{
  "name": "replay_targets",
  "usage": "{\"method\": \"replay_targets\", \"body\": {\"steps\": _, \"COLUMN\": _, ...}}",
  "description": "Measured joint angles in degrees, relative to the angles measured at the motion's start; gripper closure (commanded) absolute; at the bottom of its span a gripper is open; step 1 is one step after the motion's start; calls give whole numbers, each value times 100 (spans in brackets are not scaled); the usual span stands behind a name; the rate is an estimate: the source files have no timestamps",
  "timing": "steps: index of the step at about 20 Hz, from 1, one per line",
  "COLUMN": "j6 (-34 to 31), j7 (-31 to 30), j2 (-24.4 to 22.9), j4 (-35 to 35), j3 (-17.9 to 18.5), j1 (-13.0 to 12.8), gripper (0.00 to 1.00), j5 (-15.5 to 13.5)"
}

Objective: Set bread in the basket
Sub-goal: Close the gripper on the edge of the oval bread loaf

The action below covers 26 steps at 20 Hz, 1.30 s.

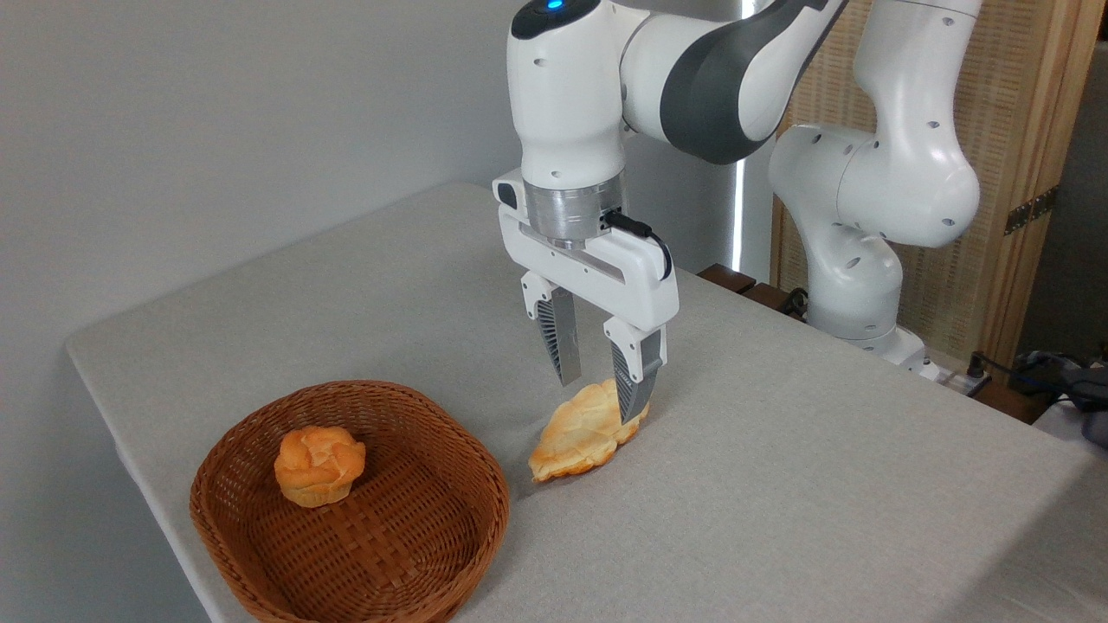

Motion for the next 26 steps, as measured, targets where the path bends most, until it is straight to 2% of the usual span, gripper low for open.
{"method": "replay_targets", "body": {"steps": 5, "j6": 239, "j7": 10, "j2": 10, "j4": -184, "j3": -1, "j1": -59, "gripper": 0, "j5": 0}}
{"method": "replay_targets", "body": {"steps": 21, "j6": 412, "j7": 97, "j2": 112, "j4": -269, "j3": -1, "j1": -96, "gripper": 1, "j5": 0}}
{"method": "replay_targets", "body": {"steps": 22, "j6": 414, "j7": 105, "j2": 131, "j4": -270, "j3": -1, "j1": -99, "gripper": 4, "j5": 0}}
{"method": "replay_targets", "body": {"steps": 24, "j6": 430, "j7": 152, "j2": 158, "j4": -270, "j3": -1, "j1": -117, "gripper": 20, "j5": 0}}
{"method": "replay_targets", "body": {"steps": 26, "j6": 438, "j7": 229, "j2": 177, "j4": -272, "j3": -1, "j1": -132, "gripper": 26, "j5": 0}}
